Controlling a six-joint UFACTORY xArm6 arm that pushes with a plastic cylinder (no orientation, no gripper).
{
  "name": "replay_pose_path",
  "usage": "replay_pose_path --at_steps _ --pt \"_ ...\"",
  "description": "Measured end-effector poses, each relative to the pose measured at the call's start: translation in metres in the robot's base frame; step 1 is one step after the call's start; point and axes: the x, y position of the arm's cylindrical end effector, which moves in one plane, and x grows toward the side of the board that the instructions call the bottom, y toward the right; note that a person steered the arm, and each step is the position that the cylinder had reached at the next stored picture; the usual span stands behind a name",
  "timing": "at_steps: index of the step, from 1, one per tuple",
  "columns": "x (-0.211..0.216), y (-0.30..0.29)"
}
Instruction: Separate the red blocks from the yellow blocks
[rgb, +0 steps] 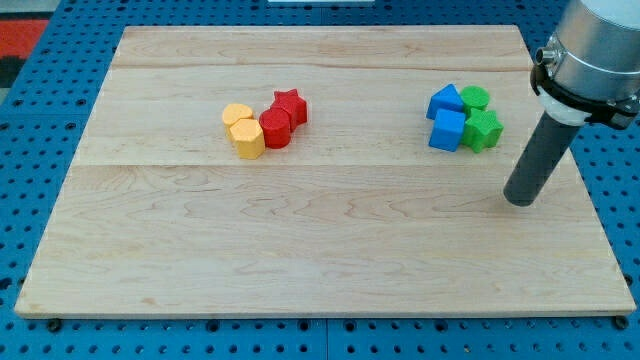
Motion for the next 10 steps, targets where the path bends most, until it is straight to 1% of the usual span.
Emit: replay_pose_path --at_steps 2,3,4,5,6,7,9,10 --pt "-0.001 -0.004" --pt "-0.02 -0.008" --pt "-0.027 -0.079" --pt "-0.028 -0.175" --pt "-0.046 -0.249" --pt "-0.077 -0.29" --pt "-0.152 -0.29" --pt "-0.168 -0.276"
